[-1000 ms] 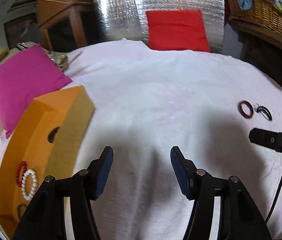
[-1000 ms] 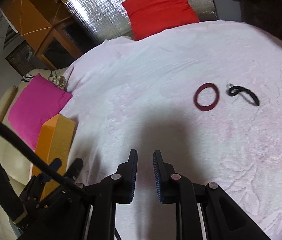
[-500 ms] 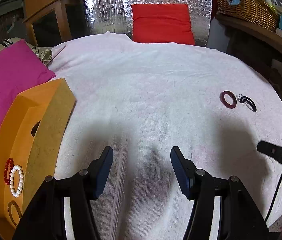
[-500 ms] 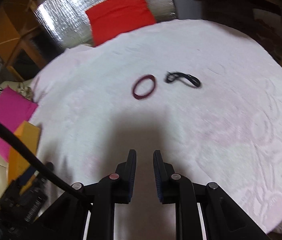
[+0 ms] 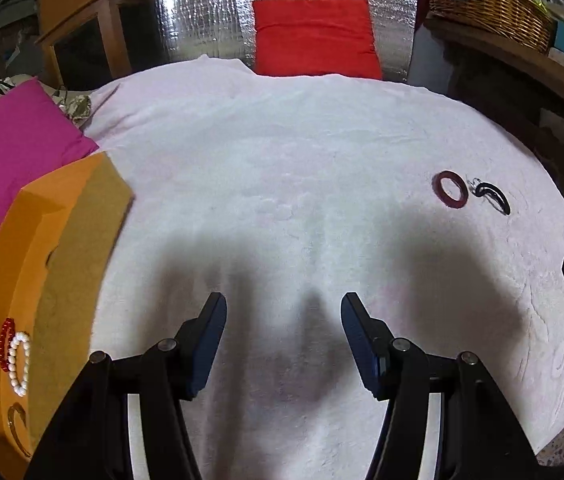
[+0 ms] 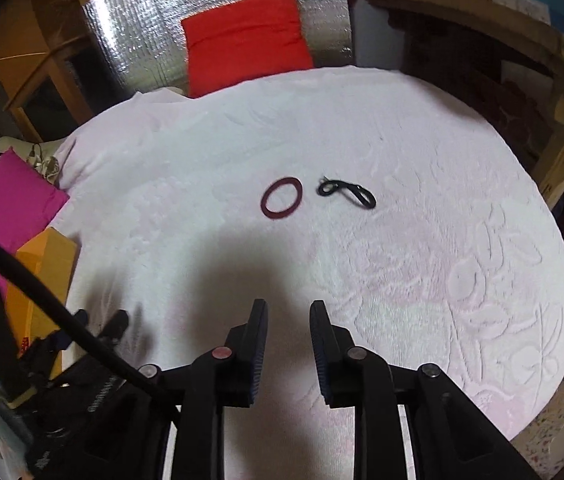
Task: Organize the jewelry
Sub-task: 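Withdraw both open tools toward the dark red ring and black hair tie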
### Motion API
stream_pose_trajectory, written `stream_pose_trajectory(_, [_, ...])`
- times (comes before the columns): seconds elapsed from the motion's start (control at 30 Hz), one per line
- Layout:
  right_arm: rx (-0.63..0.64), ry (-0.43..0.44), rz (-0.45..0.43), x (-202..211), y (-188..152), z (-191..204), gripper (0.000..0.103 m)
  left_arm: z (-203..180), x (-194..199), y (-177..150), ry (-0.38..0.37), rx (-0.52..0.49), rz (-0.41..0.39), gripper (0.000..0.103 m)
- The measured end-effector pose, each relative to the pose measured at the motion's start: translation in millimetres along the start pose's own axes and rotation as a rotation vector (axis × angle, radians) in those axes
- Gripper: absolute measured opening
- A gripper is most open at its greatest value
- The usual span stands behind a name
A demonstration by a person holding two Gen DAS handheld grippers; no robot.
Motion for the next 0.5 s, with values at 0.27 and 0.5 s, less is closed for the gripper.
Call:
stream_pose_trajectory(0.27, [0.0, 0.021, 0.018, -9.1, 0.9, -16.5, 0.026, -29.1, -6.8, 10.0, -0.025, -0.041, 0.003, 0.061])
stream_pose_trajectory(0.5, [-0.097, 0.081, 0.027, -26.0, 11.9, -45.5, 0.026, -19.0, -7.2, 10.0, 0.01, -0.008, 0.006, 0.061])
Point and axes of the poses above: each gripper's, at about its wrist camera, not at the fingertips, and x roughly against the way its jaws point, z to its left, y to its top, the point moved 3 cm from there along -x, roughly the way its jaws point, and after that the axes turned 15 degrees about -x, right-handed, at the moved point
